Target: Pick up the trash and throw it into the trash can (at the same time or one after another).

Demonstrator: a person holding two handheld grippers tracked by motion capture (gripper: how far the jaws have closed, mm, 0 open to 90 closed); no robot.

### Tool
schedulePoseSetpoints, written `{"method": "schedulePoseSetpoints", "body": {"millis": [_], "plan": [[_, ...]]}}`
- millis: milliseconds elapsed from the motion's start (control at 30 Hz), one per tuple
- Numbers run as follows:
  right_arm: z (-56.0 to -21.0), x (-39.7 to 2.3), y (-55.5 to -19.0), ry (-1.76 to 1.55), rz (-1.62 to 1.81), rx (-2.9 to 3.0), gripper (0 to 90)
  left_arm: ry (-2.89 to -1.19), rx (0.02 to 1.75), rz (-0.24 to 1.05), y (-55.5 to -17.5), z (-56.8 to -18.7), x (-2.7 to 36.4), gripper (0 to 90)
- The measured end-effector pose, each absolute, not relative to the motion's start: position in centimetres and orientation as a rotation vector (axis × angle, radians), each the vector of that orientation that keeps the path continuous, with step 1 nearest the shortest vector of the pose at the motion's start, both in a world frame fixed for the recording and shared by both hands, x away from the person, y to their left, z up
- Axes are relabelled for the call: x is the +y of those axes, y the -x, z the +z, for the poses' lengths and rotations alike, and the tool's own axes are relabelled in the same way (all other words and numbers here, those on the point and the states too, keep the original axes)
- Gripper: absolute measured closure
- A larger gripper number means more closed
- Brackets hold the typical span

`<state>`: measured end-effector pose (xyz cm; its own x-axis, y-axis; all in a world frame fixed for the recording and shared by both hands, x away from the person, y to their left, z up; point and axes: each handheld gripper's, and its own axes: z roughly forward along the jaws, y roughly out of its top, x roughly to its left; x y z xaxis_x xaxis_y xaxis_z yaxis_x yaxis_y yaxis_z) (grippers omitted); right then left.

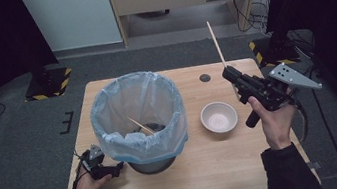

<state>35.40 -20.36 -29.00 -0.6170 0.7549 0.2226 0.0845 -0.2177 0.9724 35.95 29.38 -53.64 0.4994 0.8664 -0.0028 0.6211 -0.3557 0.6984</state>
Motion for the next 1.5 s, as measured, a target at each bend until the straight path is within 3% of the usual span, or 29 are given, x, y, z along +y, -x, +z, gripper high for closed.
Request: {"method": "schedulePoseSetpoints", "body": {"millis": [600,1500], "plan": [[-25.0,-15.8,-35.2,-0.861,1.973,1.590,85.8,-2.100,1.216,0.492,-36.0,-53.6,29.4,0.0],[-24.8,-9.2,-36.6,-0.787,2.004,1.720,85.8,-2.102,1.216,0.491,-36.0,-53.6,29.4,0.0]]}}
